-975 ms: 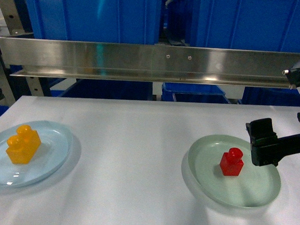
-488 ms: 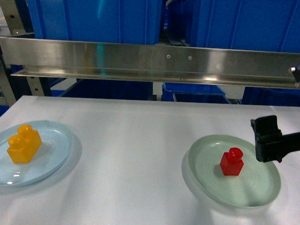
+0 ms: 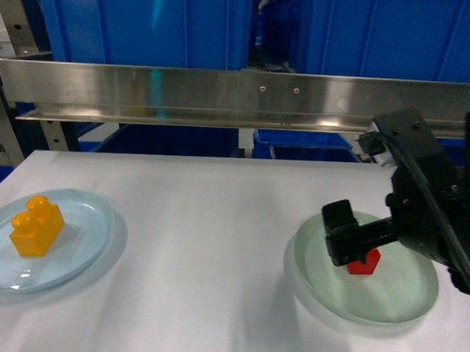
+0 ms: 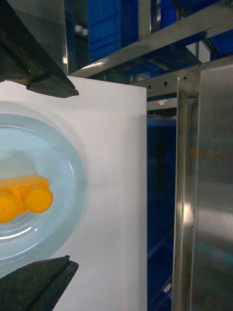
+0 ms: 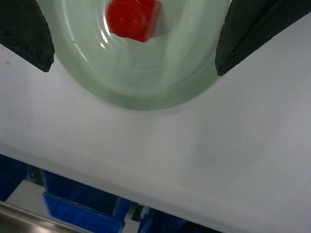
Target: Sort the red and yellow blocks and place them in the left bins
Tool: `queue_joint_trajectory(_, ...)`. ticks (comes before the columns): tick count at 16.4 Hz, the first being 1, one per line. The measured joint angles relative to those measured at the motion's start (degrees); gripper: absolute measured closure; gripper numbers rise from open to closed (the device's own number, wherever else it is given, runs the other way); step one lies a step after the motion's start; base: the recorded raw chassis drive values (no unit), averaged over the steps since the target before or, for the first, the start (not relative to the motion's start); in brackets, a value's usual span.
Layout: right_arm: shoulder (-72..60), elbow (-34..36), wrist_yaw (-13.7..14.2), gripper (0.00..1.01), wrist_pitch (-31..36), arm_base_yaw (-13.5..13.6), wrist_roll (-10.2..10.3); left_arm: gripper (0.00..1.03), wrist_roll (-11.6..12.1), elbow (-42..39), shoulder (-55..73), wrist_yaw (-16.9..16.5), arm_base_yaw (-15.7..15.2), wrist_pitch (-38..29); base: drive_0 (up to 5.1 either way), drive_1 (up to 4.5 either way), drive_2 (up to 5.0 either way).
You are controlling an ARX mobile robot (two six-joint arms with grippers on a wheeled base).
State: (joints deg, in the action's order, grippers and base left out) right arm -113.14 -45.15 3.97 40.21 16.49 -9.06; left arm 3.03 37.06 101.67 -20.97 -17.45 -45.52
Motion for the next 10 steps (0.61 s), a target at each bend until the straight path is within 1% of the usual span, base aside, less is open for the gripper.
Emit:
queue_joint_trajectory(1,-1.51,-2.21,0.37,0.03,-1.49,1.18,0.5,0.05,0.0,0.0,0.0,0.0,0.0,-0.02,0.0,0.0,0.0)
queue_joint_trajectory(3,-4.76,-5.35,1.29,0.03,-3.69,2.69,0.63,0.05,0.0,0.0,0.0,0.02,0.0,-0.02,0.0,0.0,0.0)
queue_joint_trajectory(4,-6.64,-6.99,3.13,0.03,-4.66,3.06,0.83,0.05,0.0,0.0,0.0,0.0,0.0,0.0,0.0,0.0,0.0)
queue_joint_trajectory(8,-9.94,-9.99,6.58,0.03,-5.42,3.02,2.03,0.05,0.02,0.0,0.0,0.0,0.0,-0.02,0.0,0.0,0.0)
queue_joint_trajectory(10,-11.34,-10.93,7.26,0.03,-5.92,3.02,2.62,0.05,0.02,0.0,0.0,0.0,0.0,0.0,0.0,0.0,0.0)
